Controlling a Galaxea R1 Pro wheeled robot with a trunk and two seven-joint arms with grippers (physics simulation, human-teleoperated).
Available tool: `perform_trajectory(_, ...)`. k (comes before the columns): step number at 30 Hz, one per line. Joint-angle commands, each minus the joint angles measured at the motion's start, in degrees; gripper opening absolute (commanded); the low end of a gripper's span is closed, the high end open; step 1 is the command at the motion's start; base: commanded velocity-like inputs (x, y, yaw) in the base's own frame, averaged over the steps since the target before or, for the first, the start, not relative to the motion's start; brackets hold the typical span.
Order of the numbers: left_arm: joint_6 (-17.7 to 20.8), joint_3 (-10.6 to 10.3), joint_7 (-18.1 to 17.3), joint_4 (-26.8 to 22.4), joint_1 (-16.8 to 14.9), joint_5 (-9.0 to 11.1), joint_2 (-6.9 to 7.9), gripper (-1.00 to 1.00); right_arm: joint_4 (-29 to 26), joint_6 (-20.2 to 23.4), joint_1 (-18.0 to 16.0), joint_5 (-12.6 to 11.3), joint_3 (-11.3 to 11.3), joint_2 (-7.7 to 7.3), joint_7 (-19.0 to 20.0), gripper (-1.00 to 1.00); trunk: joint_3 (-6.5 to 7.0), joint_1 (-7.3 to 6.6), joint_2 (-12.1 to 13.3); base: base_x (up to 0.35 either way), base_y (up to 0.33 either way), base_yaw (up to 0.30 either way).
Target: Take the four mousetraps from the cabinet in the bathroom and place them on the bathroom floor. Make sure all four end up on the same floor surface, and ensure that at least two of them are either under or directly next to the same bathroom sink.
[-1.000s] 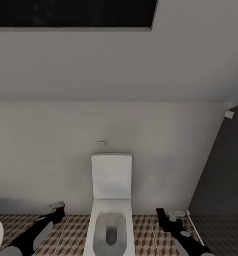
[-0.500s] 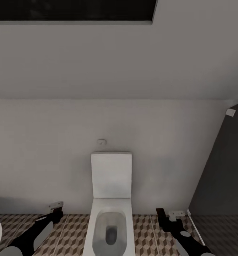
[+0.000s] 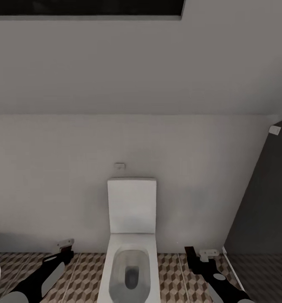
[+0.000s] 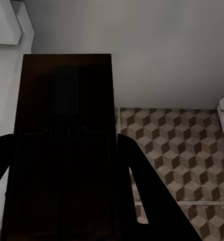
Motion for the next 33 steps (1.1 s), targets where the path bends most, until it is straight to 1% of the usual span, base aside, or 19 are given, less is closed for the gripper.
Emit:
perform_trajectory(1,0.2,-0.5,0.6,-0.1,0.0,0.3,-0.07,-1.0,0.1,-0.2,-0.1,-0.6,0.4,-0.04,0.0,-1.0,-0.26,0.23,-0.5,0.0,0.0,0.0)
perform_trajectory(5,0.2,-0.5,2.0,-0.1,0.0,0.3,-1.0,-1.0,0.1,-0.2,-0.1,-0.6,0.3,-0.04,0.0,-1.0,-0.98,1.11,-2.1,0.0,0.0,0.0)
perform_trajectory(7,0.2,-1.1,3.0,-0.1,0.0,0.3,-1.62,-1.0,0.1,-0.2,-0.1,-0.6,0.3,-0.04,0.0,-1.0,-1.34,1.55,-2.9,0.0,0.0,0.0)
perform_trajectory(9,0.2,-2.4,4.0,-0.1,0.0,0.3,-2.14,-1.0,0.1,-0.2,-0.1,-0.6,0.4,-0.04,0.0,-1.0,-1.7,1.99,-3.7,0.0,0.0,0.0)
perform_trajectory(11,0.2,-4.8,5.2,-0.1,0.0,0.3,-2.53,-1.0,0.1,-0.2,-0.1,-0.6,0.4,-0.04,0.0,-1.0,-2.05,2.43,-4.5,0.0,0.0,0.0)
perform_trajectory(13,0.1,-6.2,5.9,-0.1,0.0,0.3,-2.64,-1.0,0.1,-0.2,-0.1,-0.6,0.3,-0.04,0.0,-1.0,-2.41,2.87,-5.3,0.0,0.0,0.0)
perform_trajectory(16,0.0,-7.1,6.6,-0.1,0.0,0.3,-2.72,-1.0,0.1,-0.2,-0.1,-0.6,0.3,-0.04,0.0,-1.0,-2.95,3.53,-6.5,0.0,0.0,0.0)
perform_trajectory(29,0.0,-7.6,6.9,-0.2,0.0,0.3,-2.67,-1.0,0.1,-0.2,-0.1,-0.7,0.3,-0.04,0.0,-1.0,-5.29,6.38,-11.7,0.0,0.0,0.0)
perform_trajectory(33,0.0,-7.6,6.5,-0.1,0.0,0.3,-2.32,-1.0,0.1,-0.2,-0.1,-0.7,0.4,-0.04,0.0,-1.0,-6.0,7.26,-13.3,0.0,0.0,0.0)
